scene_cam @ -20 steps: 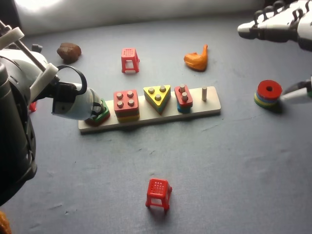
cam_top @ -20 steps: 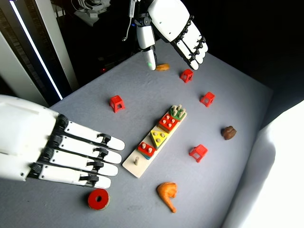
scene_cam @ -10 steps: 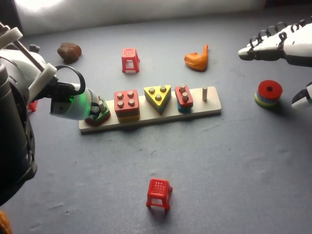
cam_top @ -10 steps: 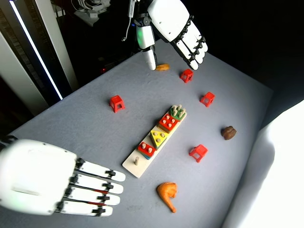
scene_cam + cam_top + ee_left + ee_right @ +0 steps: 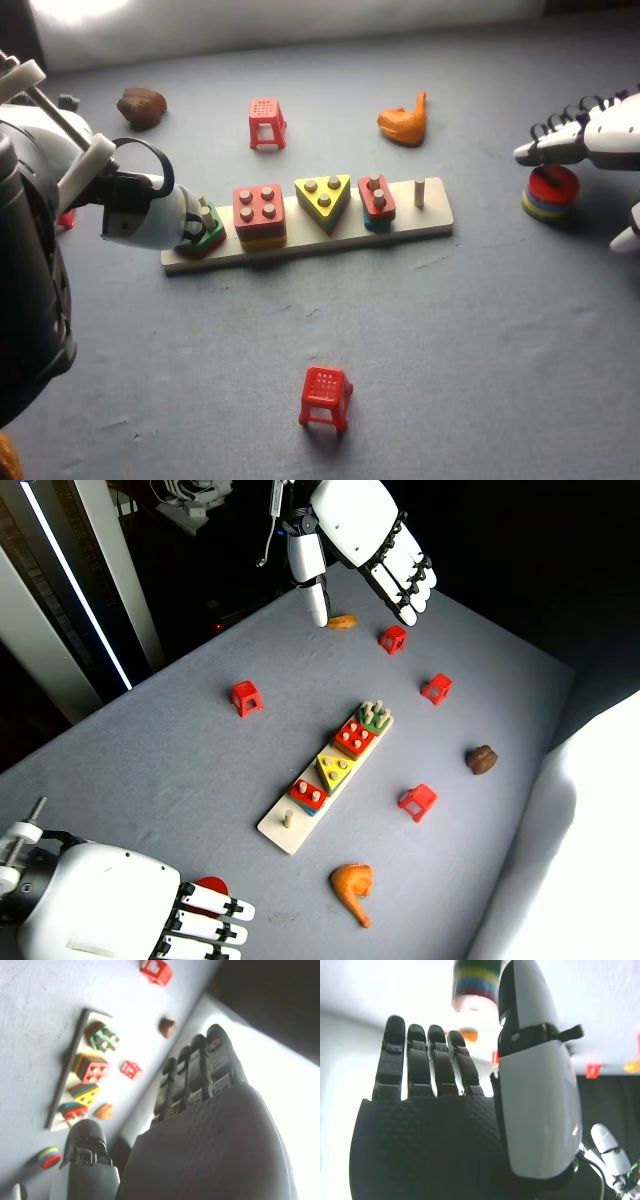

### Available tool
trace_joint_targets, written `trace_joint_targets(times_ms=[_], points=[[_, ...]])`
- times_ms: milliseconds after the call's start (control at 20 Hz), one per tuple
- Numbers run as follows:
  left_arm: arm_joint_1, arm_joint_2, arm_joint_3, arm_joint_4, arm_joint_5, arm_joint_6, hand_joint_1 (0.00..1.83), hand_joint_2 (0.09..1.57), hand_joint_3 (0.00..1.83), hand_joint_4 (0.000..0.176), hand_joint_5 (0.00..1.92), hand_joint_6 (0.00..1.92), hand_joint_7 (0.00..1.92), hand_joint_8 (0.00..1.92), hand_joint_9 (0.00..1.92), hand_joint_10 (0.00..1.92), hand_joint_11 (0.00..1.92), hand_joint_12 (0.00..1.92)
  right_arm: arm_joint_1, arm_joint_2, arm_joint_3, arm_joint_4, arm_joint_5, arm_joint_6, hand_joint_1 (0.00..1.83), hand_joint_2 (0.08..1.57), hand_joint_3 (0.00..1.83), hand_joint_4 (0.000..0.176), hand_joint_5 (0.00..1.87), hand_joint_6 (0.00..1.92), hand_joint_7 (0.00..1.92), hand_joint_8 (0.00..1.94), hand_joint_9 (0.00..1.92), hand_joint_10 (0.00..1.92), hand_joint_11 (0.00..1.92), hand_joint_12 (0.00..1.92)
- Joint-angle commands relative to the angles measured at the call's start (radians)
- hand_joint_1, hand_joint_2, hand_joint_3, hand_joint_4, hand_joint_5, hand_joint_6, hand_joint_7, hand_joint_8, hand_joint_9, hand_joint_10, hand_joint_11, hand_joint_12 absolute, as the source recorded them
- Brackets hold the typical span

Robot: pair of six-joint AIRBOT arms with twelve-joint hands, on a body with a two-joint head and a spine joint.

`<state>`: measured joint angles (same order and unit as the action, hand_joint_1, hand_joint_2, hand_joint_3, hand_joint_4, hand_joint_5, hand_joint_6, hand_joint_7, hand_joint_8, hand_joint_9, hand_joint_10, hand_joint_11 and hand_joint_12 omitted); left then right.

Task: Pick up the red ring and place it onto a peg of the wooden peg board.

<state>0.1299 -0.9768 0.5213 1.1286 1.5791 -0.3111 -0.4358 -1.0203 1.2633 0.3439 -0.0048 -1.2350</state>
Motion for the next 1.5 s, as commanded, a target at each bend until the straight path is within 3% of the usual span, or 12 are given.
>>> trace_joint_targets(times_ms=[0,400,650,750,1050,1100,1150,1200,1250,1300,1450], points=[[-0.001,-0.003,-0.001,0.098,0.025,0.006,0.0,1.14,0.01,0.0,0.0,0.0,0.0,0.0,0.0,0.0,0.0,0.0,0.005,0.003,0.011,0.001,0.115,0.003,1.25,0.98,0.0,0.0,0.13,0.01,0.11,0.0,0.09,0.01,0.0,0.42],[-0.004,-0.006,-0.002,0.098,0.024,0.006,0.0,1.14,0.01,0.0,0.0,0.0,0.0,0.0,0.0,0.0,0.0,0.0,-0.031,-0.05,0.056,0.001,0.154,0.003,1.25,0.99,0.01,0.0,0.17,0.0,0.17,0.01,0.15,0.01,0.0,0.58],[-0.005,-0.007,-0.002,0.098,0.024,0.006,0.0,1.14,0.01,0.0,0.01,0.0,0.0,0.0,0.0,0.0,0.0,0.0,-0.04,-0.064,0.059,0.001,0.186,0.003,1.24,1.01,0.0,0.0,0.46,0.02,0.5,0.01,0.48,0.04,0.04,1.14],[-0.005,-0.008,-0.002,0.098,0.024,0.006,0.0,1.15,0.01,0.0,0.0,0.0,0.0,0.0,0.0,0.0,0.0,0.0,-0.046,-0.07,0.061,0.001,0.2,0.001,1.25,1.0,0.0,0.0,0.64,0.03,0.67,0.02,0.66,0.05,0.22,1.11],[-0.005,-0.008,-0.002,0.098,0.024,0.006,0.0,1.15,0.01,0.0,0.04,0.01,0.03,0.01,0.0,0.0,0.0,0.0,-0.053,-0.072,0.061,0.001,0.216,0.001,1.25,1.04,0.0,0.0,0.89,0.02,0.98,0.02,0.92,0.03,0.48,1.07],[-0.005,-0.008,-0.002,0.098,0.024,0.006,0.0,1.15,0.01,0.0,0.05,0.01,0.04,0.01,0.02,0.01,0.0,0.0,-0.053,-0.072,0.061,0.001,0.217,0.001,1.18,1.13,0.0,0.0,0.96,0.78,1.03,0.01,0.98,0.01,0.57,1.03],[-0.005,-0.008,-0.002,0.098,0.024,0.006,0.0,1.15,0.01,0.0,0.06,0.02,0.05,0.01,0.03,0.01,0.01,0.01,-0.053,-0.072,0.061,0.001,0.218,0.001,1.22,1.12,0.0,0.0,0.91,1.02,1.08,0.66,1.04,0.02,0.61,1.07],[-0.005,-0.008,-0.002,0.098,0.024,0.005,0.0,1.15,0.01,0.0,0.05,0.01,0.04,0.01,0.01,0.0,0.0,0.0,-0.053,-0.072,0.061,0.001,0.222,0.001,1.22,1.11,0.0,0.001,0.91,1.07,1.07,0.82,1.12,0.04,0.69,1.1],[-0.005,-0.008,-0.002,0.098,0.024,0.005,0.0,1.16,0.01,0.0,0.05,0.01,0.04,0.01,0.02,0.0,0.0,0.0,-0.052,-0.072,0.061,0.001,0.223,0.001,1.23,1.1,0.0,0.027,0.99,0.98,1.08,0.81,1.2,0.06,0.77,1.12],[-0.005,-0.008,-0.002,0.098,0.024,0.004,0.0,1.16,0.01,0.0,0.05,0.01,0.04,0.01,0.02,0.0,0.0,0.0,-0.051,-0.072,0.061,0.001,0.224,0.0,1.23,1.09,0.0,0.033,1.01,0.96,1.08,0.81,1.22,0.06,0.79,1.12],[-0.006,-0.008,-0.001,0.098,0.025,0.002,0.0,1.16,0.01,0.0,0.02,0.0,0.02,0.0,0.0,0.0,0.0,0.0,-0.018,-0.071,0.06,0.001,0.223,-0.001,1.23,1.08,0.0,0.033,1.06,0.89,1.09,0.77,1.25,0.05,0.8,1.15]])
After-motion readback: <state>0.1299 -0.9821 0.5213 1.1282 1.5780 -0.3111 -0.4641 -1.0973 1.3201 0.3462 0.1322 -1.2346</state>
